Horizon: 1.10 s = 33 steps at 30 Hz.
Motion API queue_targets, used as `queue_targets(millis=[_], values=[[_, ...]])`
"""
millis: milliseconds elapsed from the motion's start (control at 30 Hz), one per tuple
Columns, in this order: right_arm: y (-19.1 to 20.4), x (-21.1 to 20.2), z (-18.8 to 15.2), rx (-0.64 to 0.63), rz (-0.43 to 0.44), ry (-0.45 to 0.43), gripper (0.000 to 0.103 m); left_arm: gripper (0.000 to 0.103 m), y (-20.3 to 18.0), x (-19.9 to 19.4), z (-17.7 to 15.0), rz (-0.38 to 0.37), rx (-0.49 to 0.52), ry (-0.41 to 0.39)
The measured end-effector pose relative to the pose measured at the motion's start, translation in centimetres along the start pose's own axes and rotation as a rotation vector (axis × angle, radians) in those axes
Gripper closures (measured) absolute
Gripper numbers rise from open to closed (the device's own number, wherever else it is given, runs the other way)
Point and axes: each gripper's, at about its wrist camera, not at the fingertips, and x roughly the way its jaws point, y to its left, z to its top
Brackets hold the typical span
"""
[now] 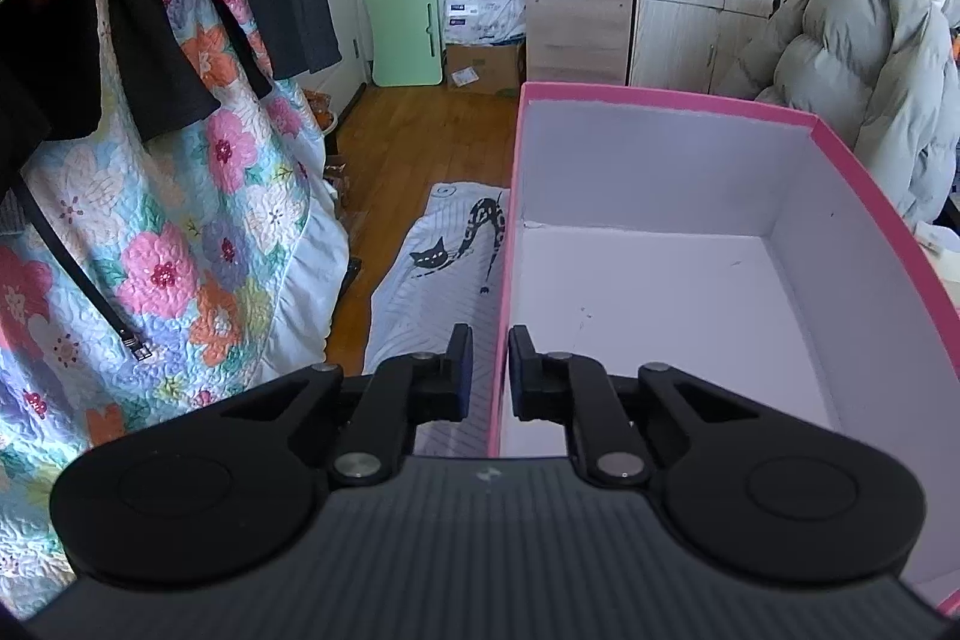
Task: Organize rigid objects
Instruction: 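Grasp the yellowish TCL remote with the right gripper, then carry the TCL remote into the pink box and open the right gripper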
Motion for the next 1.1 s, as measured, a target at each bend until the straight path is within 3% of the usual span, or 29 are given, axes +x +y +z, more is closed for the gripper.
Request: queue_targets(millis=[33,100,267,367,667,867,1100], values=[[-0.1,-0.3,0.0,0.0,0.007,-0.015,0.049,0.092,0.0,0.0,-0.1,-0.004,-0.002,-0.001],[-0.1,-1.1,0.1,-0.001,0.035,-0.048,0.069,0.093,0.0,0.0,-0.1,-0.007,0.001,-0.007],[0.8,-2.0,0.4,-0.046,0.069,-0.069,0.082,0.093,-0.5,0.1,0.1,-0.015,0.042,-0.008],[1.9,-2.3,0.2,-0.099,0.056,-0.088,0.082,0.099,-0.3,0.1,-0.1,-0.02,0.031,-0.011],[6.1,-5.3,0.7,-0.23,0.089,-0.163,0.082,0.1,-0.1,-0.3,-0.3,-0.032,0.008,-0.039],[12.1,-7.9,2.7,-0.395,0.213,-0.198,0.082,0.099,0.0,-0.3,-0.2,-0.029,0.008,-0.038],[20.2,-3.2,4.3,-0.567,0.24,-0.066,0.082,0.099,-0.2,-0.2,-0.1,-0.024,0.011,-0.038]])
